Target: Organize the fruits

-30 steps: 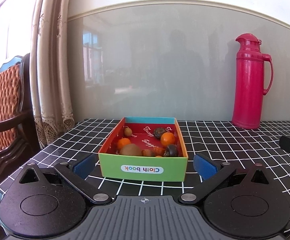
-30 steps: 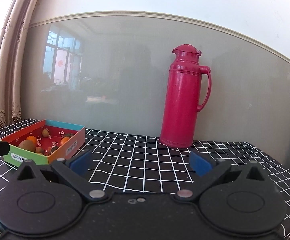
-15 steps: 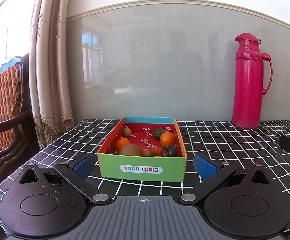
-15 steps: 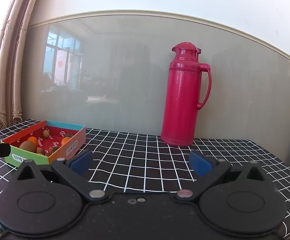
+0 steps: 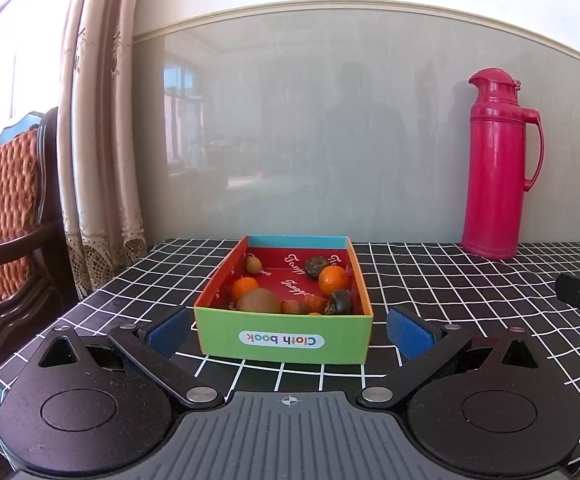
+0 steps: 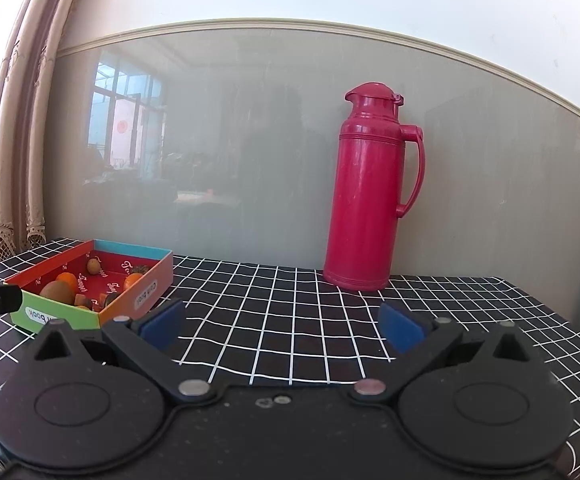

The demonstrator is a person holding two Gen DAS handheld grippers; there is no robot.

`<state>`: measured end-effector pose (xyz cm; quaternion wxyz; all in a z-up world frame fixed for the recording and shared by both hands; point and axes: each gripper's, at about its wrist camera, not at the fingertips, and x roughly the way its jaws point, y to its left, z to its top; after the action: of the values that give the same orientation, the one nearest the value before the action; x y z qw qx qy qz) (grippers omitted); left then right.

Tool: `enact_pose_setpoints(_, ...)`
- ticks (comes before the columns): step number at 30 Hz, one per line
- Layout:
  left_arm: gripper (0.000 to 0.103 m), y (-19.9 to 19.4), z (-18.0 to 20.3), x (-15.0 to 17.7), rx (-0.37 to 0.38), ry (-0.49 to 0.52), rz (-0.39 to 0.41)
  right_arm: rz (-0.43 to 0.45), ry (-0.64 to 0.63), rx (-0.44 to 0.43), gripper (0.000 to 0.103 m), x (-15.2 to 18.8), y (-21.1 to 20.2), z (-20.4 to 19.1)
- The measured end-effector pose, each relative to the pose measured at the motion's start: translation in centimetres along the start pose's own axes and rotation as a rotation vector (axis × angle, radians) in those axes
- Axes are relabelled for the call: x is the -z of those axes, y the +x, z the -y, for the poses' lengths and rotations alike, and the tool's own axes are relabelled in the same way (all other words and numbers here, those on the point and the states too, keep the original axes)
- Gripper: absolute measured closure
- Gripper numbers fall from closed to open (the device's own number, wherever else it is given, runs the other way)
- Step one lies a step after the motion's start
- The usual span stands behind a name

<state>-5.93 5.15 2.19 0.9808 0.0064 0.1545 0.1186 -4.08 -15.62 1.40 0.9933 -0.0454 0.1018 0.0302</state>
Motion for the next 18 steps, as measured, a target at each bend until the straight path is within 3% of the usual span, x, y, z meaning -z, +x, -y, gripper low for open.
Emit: enact_pose_setpoints(18, 0.0, -0.03, 0.06, -0.09, 0.006, 0.003, 0.0, -0.001, 0.003, -0.001, 0.0, -0.01, 0.04, 0.07)
